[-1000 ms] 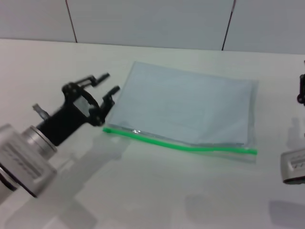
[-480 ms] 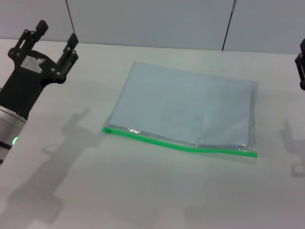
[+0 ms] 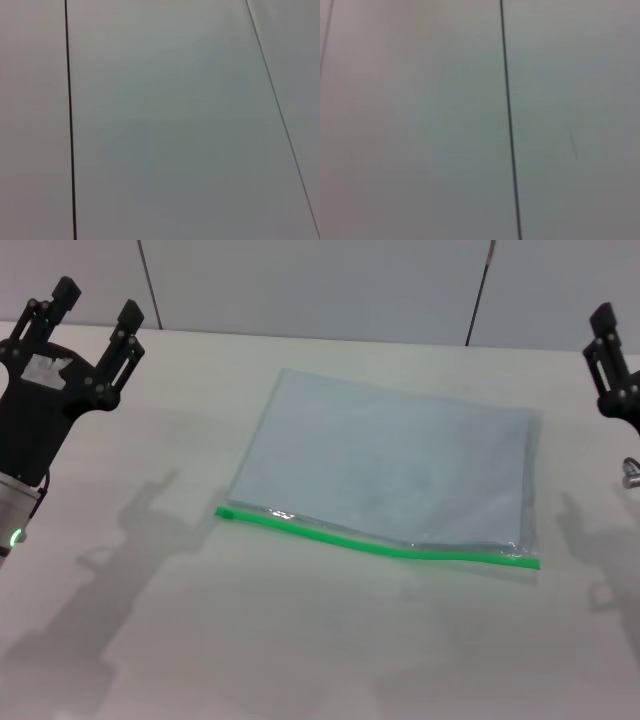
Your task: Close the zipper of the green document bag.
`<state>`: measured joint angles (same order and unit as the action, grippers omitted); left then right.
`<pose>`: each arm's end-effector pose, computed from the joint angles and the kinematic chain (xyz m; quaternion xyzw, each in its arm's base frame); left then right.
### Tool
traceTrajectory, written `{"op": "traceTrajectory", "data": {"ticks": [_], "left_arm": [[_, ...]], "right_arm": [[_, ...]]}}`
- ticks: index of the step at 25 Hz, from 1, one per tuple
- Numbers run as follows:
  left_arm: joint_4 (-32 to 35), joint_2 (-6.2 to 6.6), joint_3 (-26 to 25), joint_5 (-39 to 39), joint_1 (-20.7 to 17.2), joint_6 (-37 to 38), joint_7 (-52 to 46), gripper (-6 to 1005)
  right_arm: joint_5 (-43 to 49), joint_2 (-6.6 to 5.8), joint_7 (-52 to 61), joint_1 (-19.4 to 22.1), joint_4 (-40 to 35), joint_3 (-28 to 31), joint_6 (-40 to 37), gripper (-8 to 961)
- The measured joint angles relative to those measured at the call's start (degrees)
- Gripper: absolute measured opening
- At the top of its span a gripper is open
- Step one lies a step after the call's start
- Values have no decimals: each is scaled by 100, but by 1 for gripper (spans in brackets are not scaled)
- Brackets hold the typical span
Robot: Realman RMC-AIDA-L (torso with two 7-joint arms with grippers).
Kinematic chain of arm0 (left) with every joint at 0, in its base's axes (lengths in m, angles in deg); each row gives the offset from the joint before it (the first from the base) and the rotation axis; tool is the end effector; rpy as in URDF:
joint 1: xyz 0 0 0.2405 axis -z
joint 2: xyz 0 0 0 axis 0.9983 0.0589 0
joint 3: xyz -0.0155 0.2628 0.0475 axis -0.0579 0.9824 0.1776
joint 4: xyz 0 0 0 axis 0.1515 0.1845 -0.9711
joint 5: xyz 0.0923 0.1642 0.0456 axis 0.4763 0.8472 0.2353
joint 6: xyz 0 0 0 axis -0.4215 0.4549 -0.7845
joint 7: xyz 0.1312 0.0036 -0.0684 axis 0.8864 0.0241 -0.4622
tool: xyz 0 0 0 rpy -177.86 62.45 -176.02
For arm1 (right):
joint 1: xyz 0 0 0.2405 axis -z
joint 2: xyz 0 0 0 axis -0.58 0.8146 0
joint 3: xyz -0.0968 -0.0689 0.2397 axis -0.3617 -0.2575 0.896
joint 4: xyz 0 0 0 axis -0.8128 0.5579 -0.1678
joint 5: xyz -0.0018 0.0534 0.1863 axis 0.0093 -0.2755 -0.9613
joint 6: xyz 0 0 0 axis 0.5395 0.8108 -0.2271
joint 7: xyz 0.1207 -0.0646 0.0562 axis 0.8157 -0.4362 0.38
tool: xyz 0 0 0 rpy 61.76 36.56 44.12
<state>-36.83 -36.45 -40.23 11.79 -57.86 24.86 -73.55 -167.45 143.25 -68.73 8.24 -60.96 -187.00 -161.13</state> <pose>-0.2860 0.3140 0.0276 -0.7004 -0.0682 -0.4246 0.5696 0.2529 0.3188 -0.0183 -0.6736 0.1257 0.4176 0.5967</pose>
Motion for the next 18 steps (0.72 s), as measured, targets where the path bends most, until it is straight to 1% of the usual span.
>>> {"op": "traceTrajectory", "data": {"ticks": [4, 18], "left_arm": [[-12, -10, -1, 0, 11, 2, -7, 692], [-35, -15, -1, 17, 32, 1, -32, 692]], "right_arm": [[151, 0, 8, -21, -11, 0, 0, 682], [171, 0, 24, -39, -23, 0, -3, 682]]}}
